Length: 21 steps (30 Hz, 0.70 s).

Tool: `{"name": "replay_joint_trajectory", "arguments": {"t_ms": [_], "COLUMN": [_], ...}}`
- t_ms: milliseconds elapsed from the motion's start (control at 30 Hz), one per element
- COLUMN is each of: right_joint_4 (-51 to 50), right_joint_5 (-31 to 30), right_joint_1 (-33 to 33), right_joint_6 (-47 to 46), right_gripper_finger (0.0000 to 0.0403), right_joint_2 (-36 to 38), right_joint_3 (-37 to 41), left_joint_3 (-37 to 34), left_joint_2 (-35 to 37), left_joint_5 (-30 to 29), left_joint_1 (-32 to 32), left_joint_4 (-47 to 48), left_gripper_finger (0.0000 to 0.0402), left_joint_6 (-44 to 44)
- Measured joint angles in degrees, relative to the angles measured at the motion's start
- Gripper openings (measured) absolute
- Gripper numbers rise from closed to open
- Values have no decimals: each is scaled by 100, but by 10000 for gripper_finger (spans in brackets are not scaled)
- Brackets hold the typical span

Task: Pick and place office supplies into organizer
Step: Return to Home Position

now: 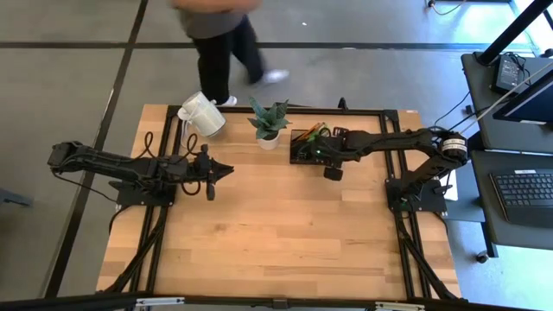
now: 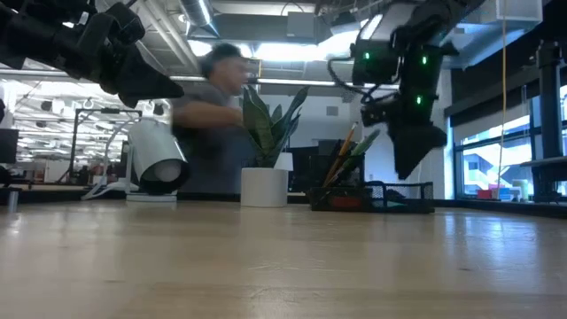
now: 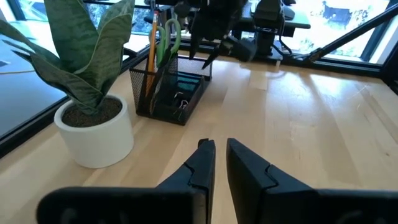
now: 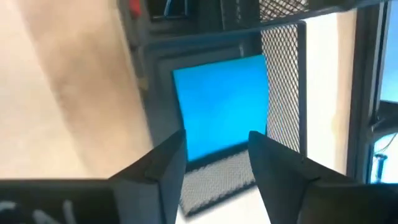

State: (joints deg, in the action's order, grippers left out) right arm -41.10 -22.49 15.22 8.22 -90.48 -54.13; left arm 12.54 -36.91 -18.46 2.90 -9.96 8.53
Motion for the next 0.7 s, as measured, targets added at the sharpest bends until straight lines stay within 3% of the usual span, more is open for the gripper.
{"name": "replay_joint_trajectory", "arguments": {"t_ms": [133, 267, 467, 700], "right_joint_4": [-717, -483, 1205, 2627], "right_joint_5": [423, 612, 666, 1302], "right_joint_1": [-218, -572, -919, -937], "right_joint_6": [-518, -800, -851, -1050], "right_gripper_finger": [175, 175, 175, 175], "right_joint_2": [196, 812, 2367, 4201], "right_joint_3": [-474, -478, 710, 2113], "left_joint_3": [0, 2, 2, 4], "left_joint_2": [2, 73, 518, 1034], "left_joint_5": [2, 4, 2, 0], "left_joint_1": [0, 0, 0, 0], "left_joint_4": [-65, -188, -48, 380], "left_gripper_finger": [34, 34, 28, 27], "left_joint_6": [31, -115, -225, -301]}}
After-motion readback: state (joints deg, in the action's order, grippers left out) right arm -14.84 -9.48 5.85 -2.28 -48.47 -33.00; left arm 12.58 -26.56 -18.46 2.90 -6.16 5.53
